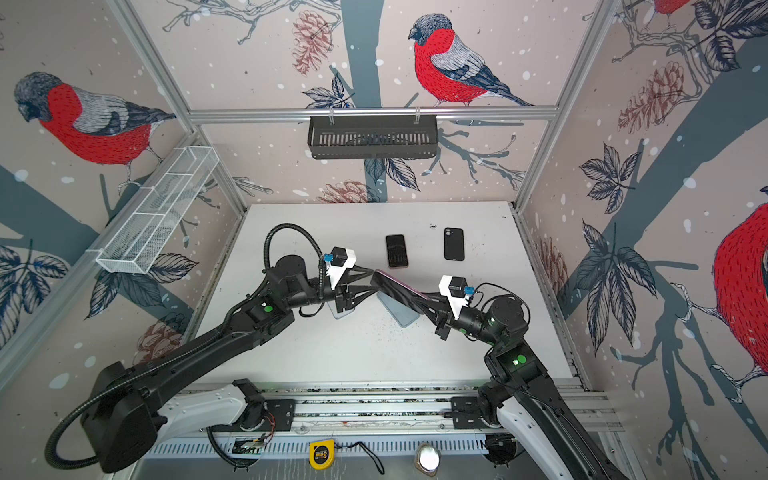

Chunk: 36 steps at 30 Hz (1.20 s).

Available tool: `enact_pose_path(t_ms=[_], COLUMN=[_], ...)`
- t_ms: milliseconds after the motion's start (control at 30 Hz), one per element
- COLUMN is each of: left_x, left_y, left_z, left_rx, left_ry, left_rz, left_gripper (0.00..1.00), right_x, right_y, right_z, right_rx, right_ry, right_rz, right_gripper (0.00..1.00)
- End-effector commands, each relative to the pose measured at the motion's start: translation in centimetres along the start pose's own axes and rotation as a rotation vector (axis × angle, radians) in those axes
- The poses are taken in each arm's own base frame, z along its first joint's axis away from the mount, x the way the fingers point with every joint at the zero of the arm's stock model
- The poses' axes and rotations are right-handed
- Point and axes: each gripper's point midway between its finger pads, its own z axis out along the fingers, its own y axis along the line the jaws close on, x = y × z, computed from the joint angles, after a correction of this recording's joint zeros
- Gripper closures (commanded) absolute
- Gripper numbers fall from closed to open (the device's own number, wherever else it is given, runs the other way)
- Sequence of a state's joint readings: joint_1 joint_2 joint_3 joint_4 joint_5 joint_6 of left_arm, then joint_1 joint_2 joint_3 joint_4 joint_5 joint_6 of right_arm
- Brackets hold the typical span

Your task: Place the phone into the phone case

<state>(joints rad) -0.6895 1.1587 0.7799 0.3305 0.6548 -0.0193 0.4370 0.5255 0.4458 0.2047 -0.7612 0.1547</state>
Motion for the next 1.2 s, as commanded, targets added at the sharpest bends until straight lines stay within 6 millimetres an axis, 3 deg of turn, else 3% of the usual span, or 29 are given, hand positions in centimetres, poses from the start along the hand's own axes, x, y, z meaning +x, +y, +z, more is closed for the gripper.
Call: enact_pose_path(t_ms=[0, 267, 433, 500, 567, 633, 767, 833, 967, 1067, 1167], left_x=[-0.1, 0.2, 0.4, 0.6, 1.3, 2.4, 5.6, 7.8, 13.7, 18.2, 21.3], left_y=[-1.3, -2.6, -2.7, -1.8, 0.7, 3.6, 9.5, 11.7, 14.7, 15.5, 15.8], left_z=[0.2, 0.6, 0.9, 1.1, 1.6, 1.9, 1.6, 1.5, 2.2, 3.2, 4.3], left_rx=[0.084, 0.192, 0.217, 0.172, 0.039, -0.112, -0.415, -0.519, -0.623, -0.62, -0.6], left_ry=[0.013, 0.039, 0.059, 0.07, 0.106, 0.16, 0.282, 0.37, 0.621, 0.823, 0.905], left_rz=[0.007, -0.02, -0.05, -0.06, -0.079, -0.098, -0.154, -0.175, -0.187, -0.255, -0.314], left_gripper=[0.48, 0.65, 0.62, 0.63, 0.64, 0.55, 0.41, 0.4, 0.53, 0.64, 0.66], right_x=[-2.1, -1.7, -1.4, -1.1, -0.7, -0.1, 2.6, 4.5, 8.1, 10.3, 11.4], right_y=[0.7, -1.3, -1.8, -2.5, -3.3, -4.4, -7.6, -9.0, -10.3, -11.5, -12.6], right_z=[0.1, 0.7, 0.8, 0.7, 0.4, 0.1, -0.6, -1.1, -2.0, -3.2, -4.5], right_rx=[-0.042, 0.003, -0.048, -0.04, -0.02, 0.015, 0.173, 0.259, 0.365, 0.484, 0.601], right_ry=[-0.052, -0.004, 0.009, 0.007, -0.003, -0.015, 0.002, 0.018, 0.028, 0.027, 0.054], right_rz=[-0.028, 0.089, 0.198, 0.259, 0.336, 0.432, 0.68, 0.79, 0.958, 1.007, 0.976], right_gripper=[0.99, 1.0, 0.99, 1.0, 1.0, 1.0, 1.0, 1.0, 1.0, 1.0, 1.0])
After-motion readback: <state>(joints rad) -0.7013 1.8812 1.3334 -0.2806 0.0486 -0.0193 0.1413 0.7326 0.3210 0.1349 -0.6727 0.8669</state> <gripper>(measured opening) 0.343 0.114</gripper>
